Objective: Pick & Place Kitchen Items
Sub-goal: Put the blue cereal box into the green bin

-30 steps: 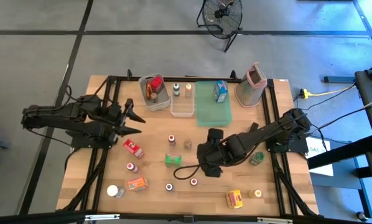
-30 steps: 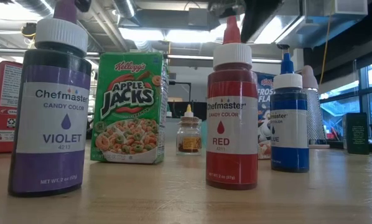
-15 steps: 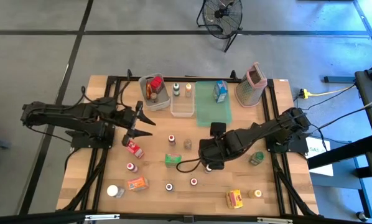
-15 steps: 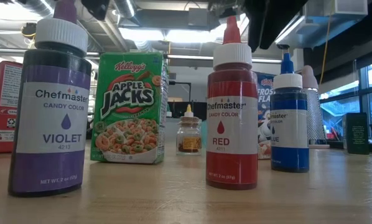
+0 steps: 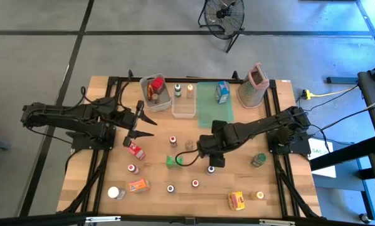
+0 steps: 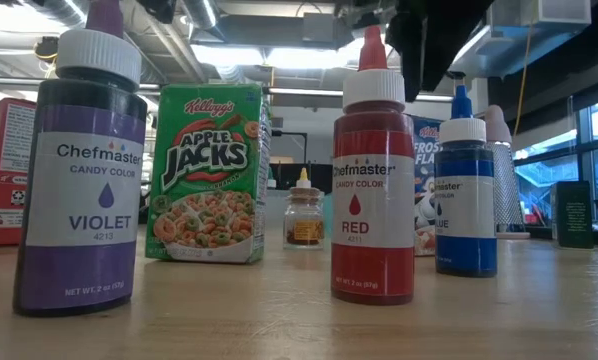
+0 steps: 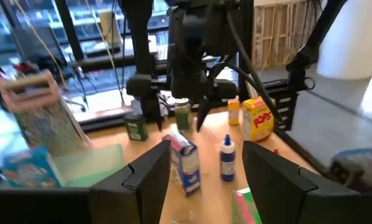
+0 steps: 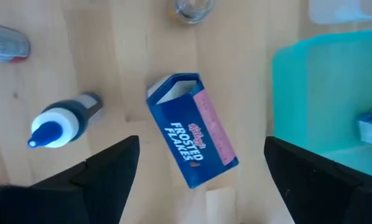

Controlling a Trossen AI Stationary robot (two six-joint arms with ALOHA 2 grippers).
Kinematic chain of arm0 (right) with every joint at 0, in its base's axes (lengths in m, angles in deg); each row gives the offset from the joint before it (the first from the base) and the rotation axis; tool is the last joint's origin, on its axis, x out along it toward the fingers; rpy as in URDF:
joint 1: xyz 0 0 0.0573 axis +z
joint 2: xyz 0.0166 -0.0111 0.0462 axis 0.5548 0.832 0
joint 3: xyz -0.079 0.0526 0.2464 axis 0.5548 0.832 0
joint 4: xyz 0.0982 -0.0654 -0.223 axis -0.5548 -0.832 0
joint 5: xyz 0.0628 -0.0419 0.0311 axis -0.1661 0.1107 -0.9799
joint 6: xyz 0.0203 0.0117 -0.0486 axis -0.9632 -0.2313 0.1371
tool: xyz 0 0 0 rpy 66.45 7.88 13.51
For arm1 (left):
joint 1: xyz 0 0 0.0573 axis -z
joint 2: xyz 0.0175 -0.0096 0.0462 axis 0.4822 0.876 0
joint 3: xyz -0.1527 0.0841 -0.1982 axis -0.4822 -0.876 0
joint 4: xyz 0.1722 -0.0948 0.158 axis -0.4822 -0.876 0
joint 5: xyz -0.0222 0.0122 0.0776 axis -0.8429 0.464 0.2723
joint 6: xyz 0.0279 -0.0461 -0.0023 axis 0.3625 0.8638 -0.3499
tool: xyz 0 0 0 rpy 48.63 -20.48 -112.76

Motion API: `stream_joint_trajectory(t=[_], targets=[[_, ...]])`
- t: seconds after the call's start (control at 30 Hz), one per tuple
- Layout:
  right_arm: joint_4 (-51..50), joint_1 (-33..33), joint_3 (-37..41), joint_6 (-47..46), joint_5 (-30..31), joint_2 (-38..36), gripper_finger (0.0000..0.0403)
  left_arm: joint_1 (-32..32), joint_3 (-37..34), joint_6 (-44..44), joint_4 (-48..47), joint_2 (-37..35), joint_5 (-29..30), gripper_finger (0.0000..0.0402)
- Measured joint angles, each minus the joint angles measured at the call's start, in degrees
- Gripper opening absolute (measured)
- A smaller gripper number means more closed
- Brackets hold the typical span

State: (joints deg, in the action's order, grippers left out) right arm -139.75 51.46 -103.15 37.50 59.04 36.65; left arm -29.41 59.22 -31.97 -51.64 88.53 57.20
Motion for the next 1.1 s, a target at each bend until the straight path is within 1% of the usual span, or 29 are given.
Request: stream_joint_trajectory(t=[0.1,0.2,0.37,0.57,0.83,0.97,1.1], targets=[[-0.21,-0.43,0.0,0.26,-2.46,0.0,0.0347,-0.55,0.0,-6.24,0.96,0.0,2.95,0.0194],[-1.55,-0.87,0.0,0.44,-4.29,0.03,0.0347,-1.4,0.0,-9.68,2.14,0.0,6.37,0.0194],[-2.45,-1.48,-0.01,4.51,-3.95,0.82,0.0347,-1.94,0.0,-12.11,3.22,0.03,6.71,0.0194],[-1.1,-2.44,1.43,8.02,-4.27,1.79,0.0347,-1.92,0.0,-9.69,4.29,0.44,6.57,0.0194],[2.67,-2.93,6.11,13.08,-4.17,1.84,0.0347,-1.9,0.02,-6.63,6.55,0.44,6.55,0.0194],[6.16,-3.51,8.79,13.48,-5.11,1.84,0.0347,-1.9,0.02,-4.68,7.11,0.43,6.55,0.0194],[6.81,-3.57,9.22,11.5,-5.12,1.84,0.0347,-1.9,0.02,-4.44,7.01,0.44,6.55,0.0194]])
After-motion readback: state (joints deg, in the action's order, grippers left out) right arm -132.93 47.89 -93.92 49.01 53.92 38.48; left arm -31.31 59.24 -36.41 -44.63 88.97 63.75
